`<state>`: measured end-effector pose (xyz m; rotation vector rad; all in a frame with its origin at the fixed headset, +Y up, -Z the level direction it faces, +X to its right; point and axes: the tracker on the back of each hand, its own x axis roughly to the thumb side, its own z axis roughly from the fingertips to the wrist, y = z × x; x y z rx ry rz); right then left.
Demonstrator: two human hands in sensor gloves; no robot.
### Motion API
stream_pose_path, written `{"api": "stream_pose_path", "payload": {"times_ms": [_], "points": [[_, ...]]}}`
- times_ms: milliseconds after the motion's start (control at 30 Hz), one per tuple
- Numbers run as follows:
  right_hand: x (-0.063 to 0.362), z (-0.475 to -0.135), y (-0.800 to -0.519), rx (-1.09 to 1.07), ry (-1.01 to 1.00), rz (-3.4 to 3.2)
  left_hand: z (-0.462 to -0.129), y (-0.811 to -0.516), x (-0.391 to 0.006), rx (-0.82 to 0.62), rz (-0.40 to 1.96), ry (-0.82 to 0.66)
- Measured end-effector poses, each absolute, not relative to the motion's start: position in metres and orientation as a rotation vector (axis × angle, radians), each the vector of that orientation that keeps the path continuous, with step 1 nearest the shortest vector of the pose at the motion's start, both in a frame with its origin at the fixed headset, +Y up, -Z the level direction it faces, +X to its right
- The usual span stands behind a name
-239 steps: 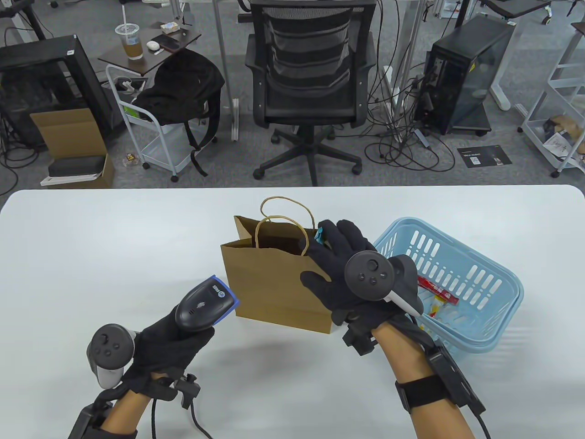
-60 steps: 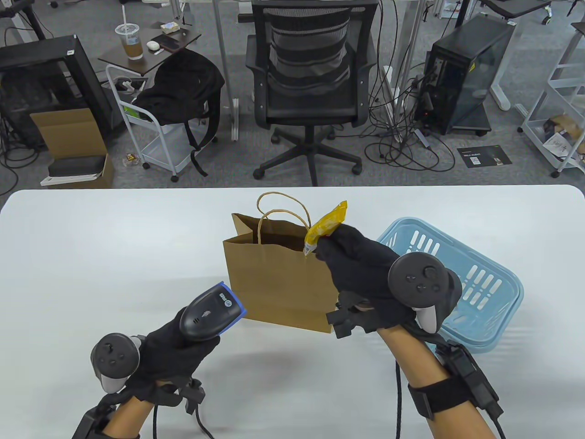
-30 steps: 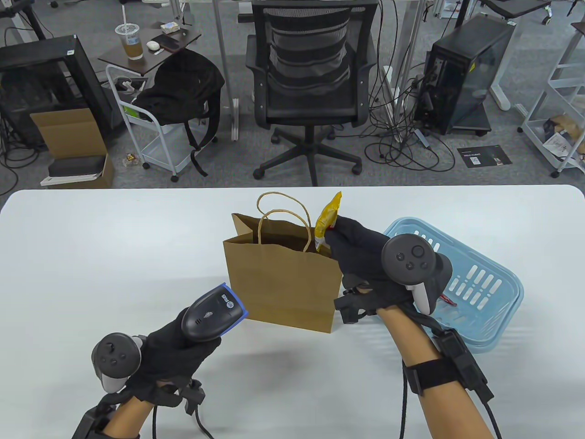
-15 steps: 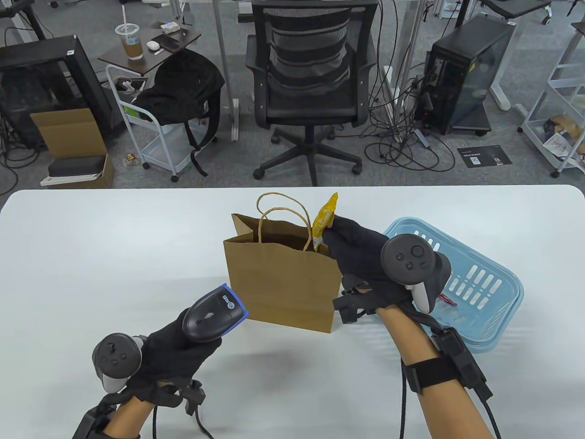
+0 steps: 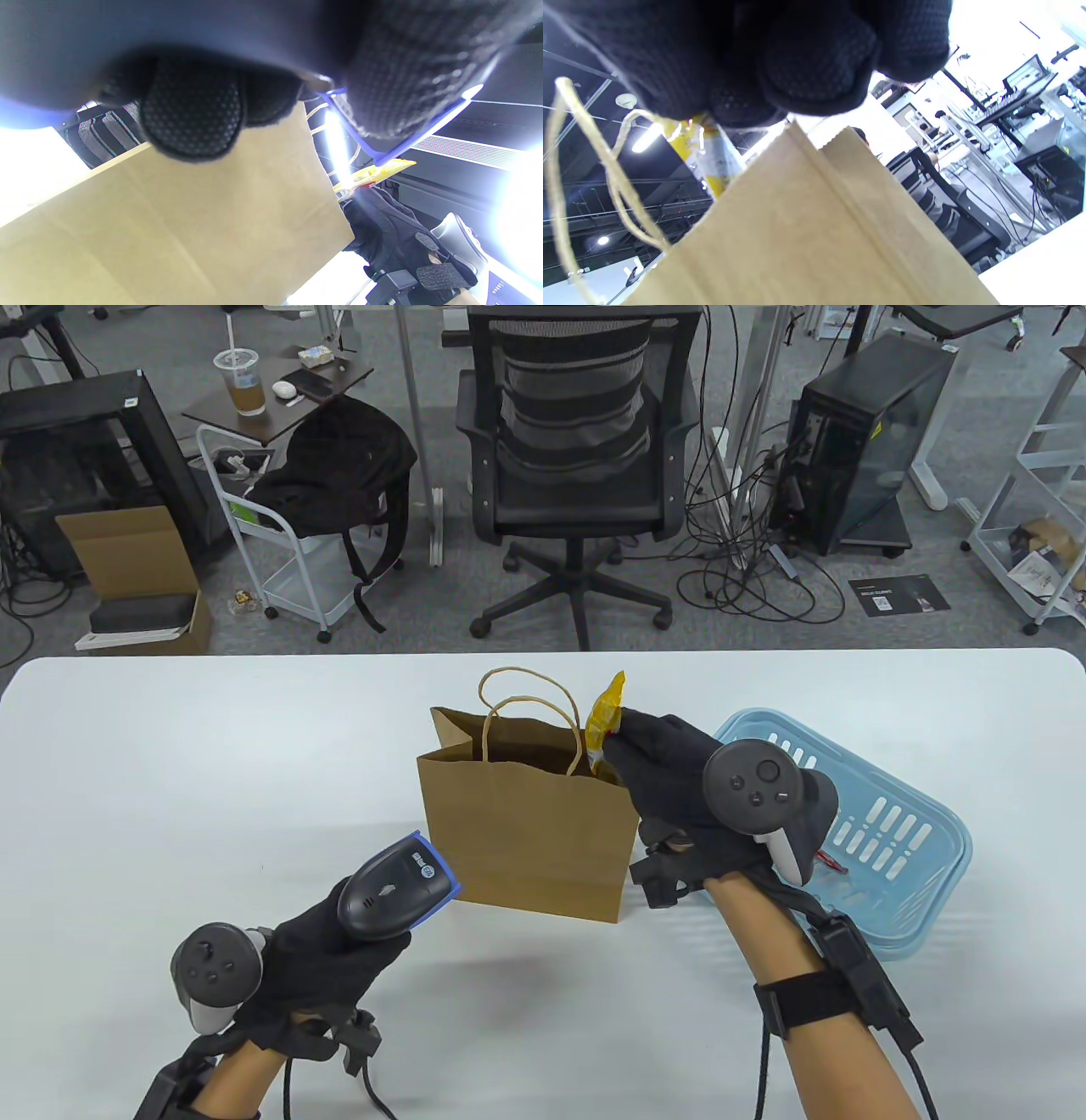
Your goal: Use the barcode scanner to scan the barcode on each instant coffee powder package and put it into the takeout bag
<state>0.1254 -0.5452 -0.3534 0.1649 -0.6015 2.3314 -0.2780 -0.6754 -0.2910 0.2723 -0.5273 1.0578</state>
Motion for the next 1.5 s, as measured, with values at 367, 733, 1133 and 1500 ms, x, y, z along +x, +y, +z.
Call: {"api": "stream_pose_path", "payload": {"times_ms": [367, 733, 1133, 1500], "points": [[0.119, -0.353, -0.555, 0.184, -0.629, 2.386, -0.291, -0.675, -0.278, 0.27, 1.055, -0.528], [0.12, -0.356, -0.567, 0.176, -0.599, 2.393, -0.291, -0.675, -0.278, 0.269, 1.055, -0.529], [0.125, -0.354, -0.576, 0.164, -0.593, 2.368, -0.291, -0.676, -0.277, 0.265, 1.051, -0.529], [0.135, -0.34, -0.557, 0.106, -0.669, 2.334, -0.291, -0.675, -0.277, 0.266, 1.052, -0.526]]}}
